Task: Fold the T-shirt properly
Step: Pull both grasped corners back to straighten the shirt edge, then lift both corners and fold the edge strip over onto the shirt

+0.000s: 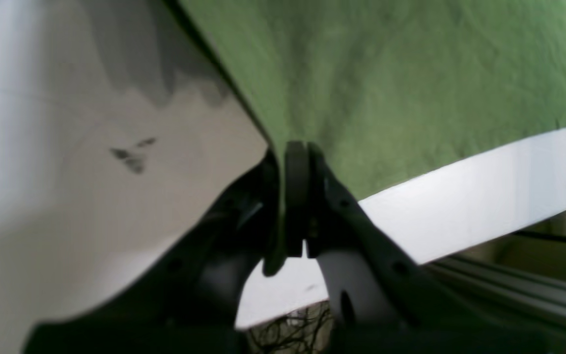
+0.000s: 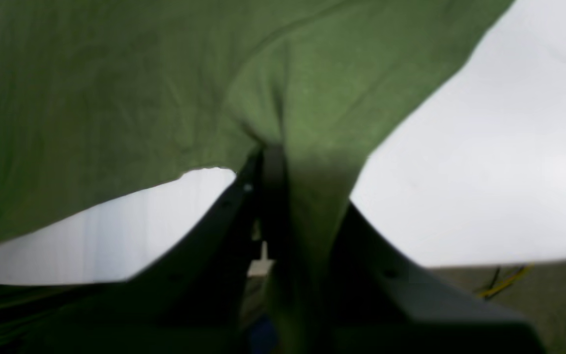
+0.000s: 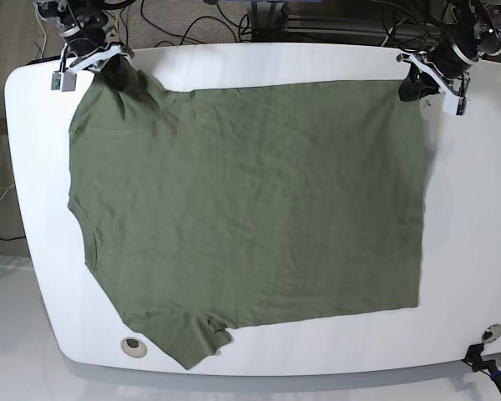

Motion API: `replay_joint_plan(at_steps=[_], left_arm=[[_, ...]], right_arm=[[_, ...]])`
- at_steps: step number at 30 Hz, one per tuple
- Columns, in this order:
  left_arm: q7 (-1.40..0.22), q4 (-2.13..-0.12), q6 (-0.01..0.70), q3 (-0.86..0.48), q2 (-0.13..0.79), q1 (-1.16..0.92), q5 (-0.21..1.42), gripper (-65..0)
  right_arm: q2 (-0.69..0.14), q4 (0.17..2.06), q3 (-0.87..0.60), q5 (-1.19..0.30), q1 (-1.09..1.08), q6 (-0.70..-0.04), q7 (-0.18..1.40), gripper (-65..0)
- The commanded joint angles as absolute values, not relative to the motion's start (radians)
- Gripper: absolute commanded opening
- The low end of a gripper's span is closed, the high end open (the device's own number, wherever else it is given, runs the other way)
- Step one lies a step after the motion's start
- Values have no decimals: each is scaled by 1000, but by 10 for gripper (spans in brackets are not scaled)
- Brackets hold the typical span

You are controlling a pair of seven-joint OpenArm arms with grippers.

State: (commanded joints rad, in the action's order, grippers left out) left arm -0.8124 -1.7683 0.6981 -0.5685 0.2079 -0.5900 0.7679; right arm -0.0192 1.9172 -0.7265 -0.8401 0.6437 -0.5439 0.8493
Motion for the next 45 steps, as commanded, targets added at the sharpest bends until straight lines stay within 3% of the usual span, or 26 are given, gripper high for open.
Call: replay_joint_plan(at_steps=[9, 16, 27, 38, 45], left_arm=[[-811, -1822, 698, -630, 278, -679, 769, -650], [-811, -1821, 698, -711, 292, -677, 766, -650], [-811, -1816, 698, -645, 291, -484, 765, -650], [-812, -1813, 698, -533, 286, -265, 610, -650], [-812, -1701, 698, -518, 291, -156, 549, -650]], right_arm=[[71, 1917, -723, -835, 733, -545, 849, -650], [73, 1936, -725, -843, 727, -545, 849, -650], [10, 1928, -722, -869, 538, -545, 924, -650], [-15, 1925, -723, -862, 308, -538, 1038, -650], [-99, 1821, -674, -862, 191, -538, 1040, -650]])
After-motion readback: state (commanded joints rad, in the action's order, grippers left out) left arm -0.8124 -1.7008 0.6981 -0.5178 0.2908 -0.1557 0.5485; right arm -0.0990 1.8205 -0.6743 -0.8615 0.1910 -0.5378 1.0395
